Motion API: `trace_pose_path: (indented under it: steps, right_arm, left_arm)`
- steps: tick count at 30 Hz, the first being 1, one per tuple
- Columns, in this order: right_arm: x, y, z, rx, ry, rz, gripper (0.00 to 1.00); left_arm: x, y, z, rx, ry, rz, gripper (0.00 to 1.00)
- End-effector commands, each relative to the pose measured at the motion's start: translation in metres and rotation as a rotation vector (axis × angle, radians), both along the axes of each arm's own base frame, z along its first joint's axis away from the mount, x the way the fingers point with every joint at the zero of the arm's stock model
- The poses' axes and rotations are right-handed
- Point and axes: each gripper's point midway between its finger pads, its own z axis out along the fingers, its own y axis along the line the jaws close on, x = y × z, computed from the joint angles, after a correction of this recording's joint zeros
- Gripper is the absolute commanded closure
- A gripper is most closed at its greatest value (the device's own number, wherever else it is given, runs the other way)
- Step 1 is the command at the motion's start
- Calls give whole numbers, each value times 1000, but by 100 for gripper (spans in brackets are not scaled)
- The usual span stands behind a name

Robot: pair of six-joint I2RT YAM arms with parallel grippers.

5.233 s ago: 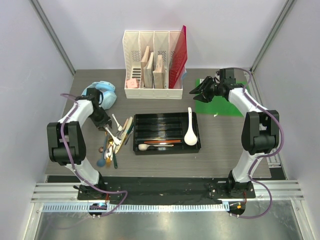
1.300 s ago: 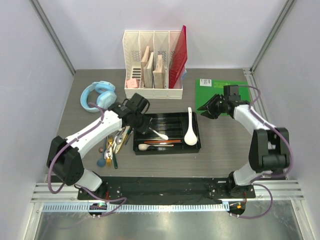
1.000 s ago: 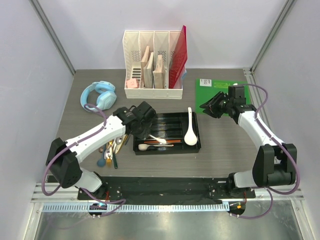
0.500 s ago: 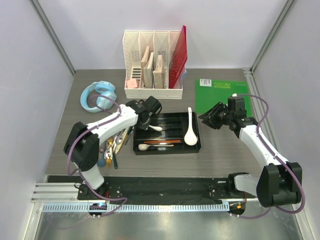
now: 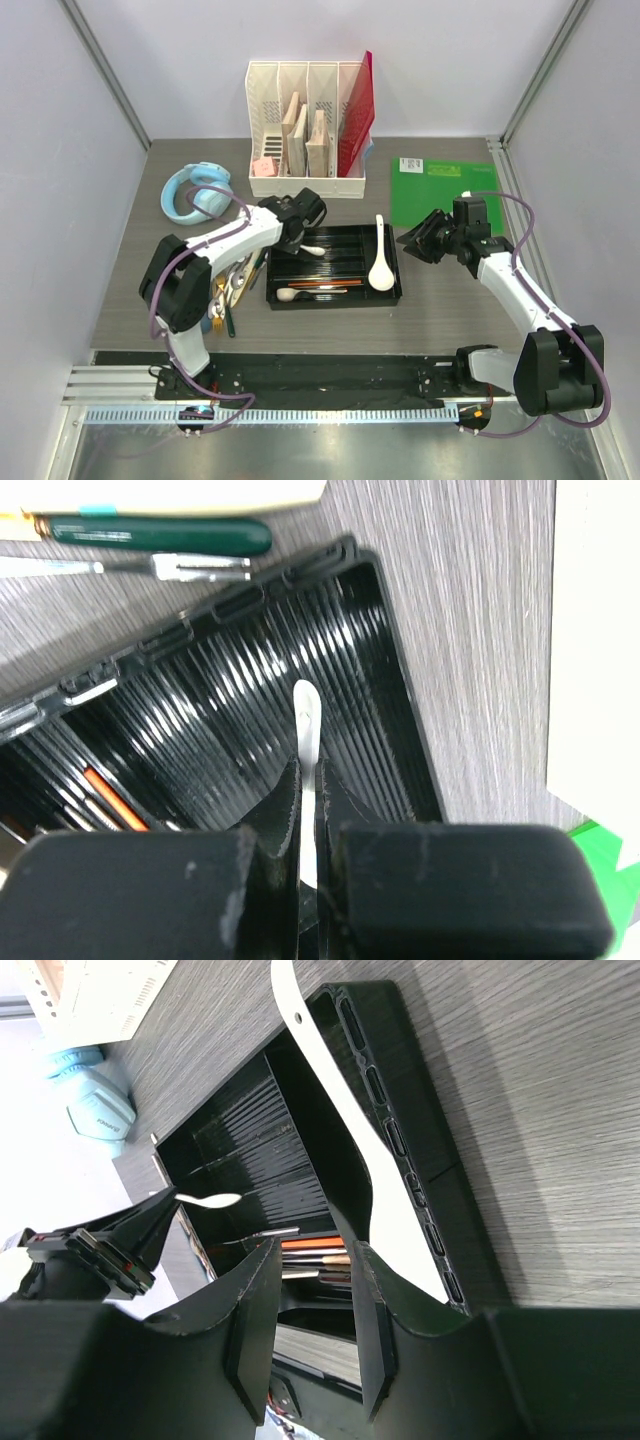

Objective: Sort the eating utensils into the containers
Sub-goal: Place the spoon in the storage box.

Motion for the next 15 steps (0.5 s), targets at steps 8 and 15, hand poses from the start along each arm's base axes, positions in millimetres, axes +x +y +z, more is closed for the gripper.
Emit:
trace_pose_path:
  steps: [8,15]
  right_arm:
    - [9,-2,8,-26,-45,-4,60]
    - [7,-3,4,-31,-37,-3,60]
  left_arm:
    - [22,8,0,-181,-94,344,100]
    - [24,-6,-11,-223,-56,331,100]
